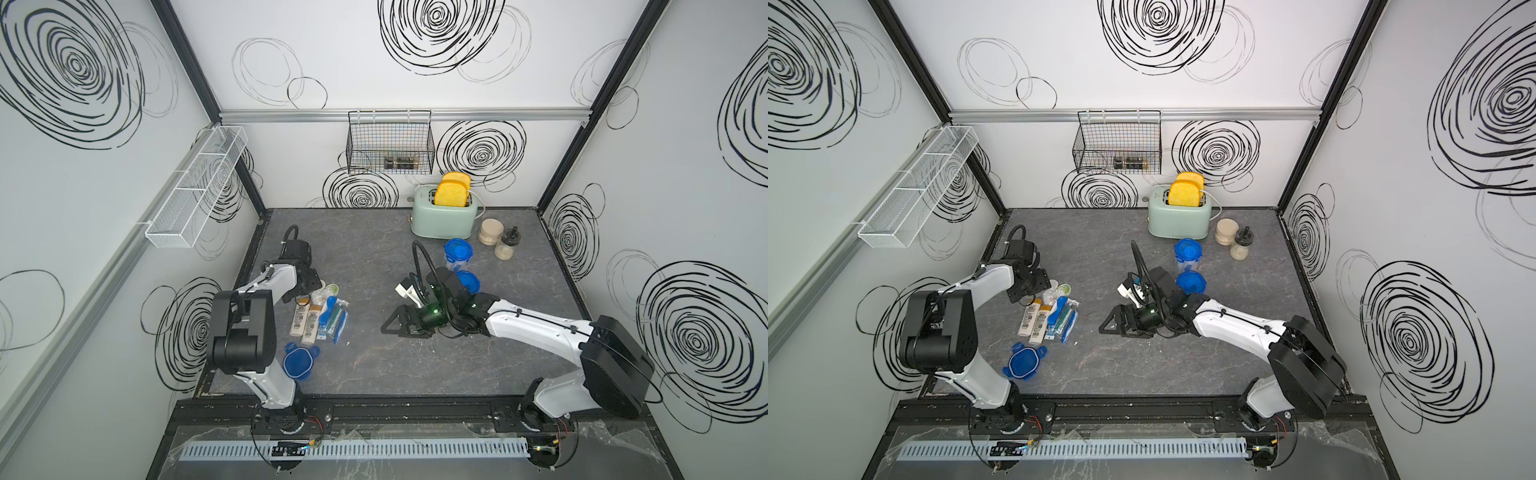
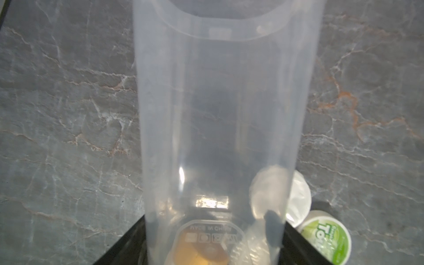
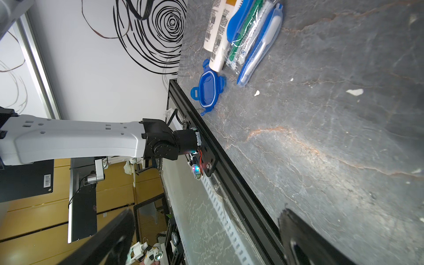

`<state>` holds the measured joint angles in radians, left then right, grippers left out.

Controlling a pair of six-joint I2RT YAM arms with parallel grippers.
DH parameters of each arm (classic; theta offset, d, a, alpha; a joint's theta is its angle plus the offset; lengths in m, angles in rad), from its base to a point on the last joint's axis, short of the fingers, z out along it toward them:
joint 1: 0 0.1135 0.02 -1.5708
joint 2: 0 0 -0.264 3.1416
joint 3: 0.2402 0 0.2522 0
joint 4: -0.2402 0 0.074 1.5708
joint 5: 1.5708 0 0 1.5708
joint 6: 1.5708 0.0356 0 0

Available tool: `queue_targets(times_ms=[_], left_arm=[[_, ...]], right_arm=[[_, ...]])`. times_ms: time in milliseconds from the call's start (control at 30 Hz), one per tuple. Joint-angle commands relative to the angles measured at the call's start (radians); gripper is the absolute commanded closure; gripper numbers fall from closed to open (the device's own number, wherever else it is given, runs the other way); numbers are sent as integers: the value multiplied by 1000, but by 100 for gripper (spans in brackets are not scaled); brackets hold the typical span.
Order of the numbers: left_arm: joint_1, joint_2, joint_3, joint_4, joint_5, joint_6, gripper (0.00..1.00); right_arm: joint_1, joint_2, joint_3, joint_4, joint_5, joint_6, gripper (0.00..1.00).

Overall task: Take out toiletry kits
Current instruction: Place the container at the center of the board, then move the container to the center of the board.

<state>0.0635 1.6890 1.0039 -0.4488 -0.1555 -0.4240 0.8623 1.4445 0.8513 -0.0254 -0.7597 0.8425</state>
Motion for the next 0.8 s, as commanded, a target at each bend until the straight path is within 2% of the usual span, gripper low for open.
queue_targets(times_ms=[0, 133, 333, 467, 600, 700, 767], left_arm=[[-1, -6, 16, -19, 8, 22, 18], [-1, -77, 8, -20, 26, 5, 18], [-1, -322, -25, -23, 70, 2, 17], [-8, -591, -108, 10, 176, 13, 14], [-42, -813, -227, 55, 283, 4, 5], [-49, -885, -279, 55, 364, 1, 4], [-71, -900, -284, 46, 376, 2, 4]], right_arm=[[6, -34, -7, -26, 7, -34, 0], [6, -62, 4, -61, 42, -76, 0], [1, -77, 108, -219, 124, -217, 1], [-7, -71, 244, -424, 298, -386, 2], [-84, -97, 317, -540, 473, -451, 2], [-170, -143, 317, -565, 607, -480, 2], [-234, -172, 315, -582, 661, -495, 2]])
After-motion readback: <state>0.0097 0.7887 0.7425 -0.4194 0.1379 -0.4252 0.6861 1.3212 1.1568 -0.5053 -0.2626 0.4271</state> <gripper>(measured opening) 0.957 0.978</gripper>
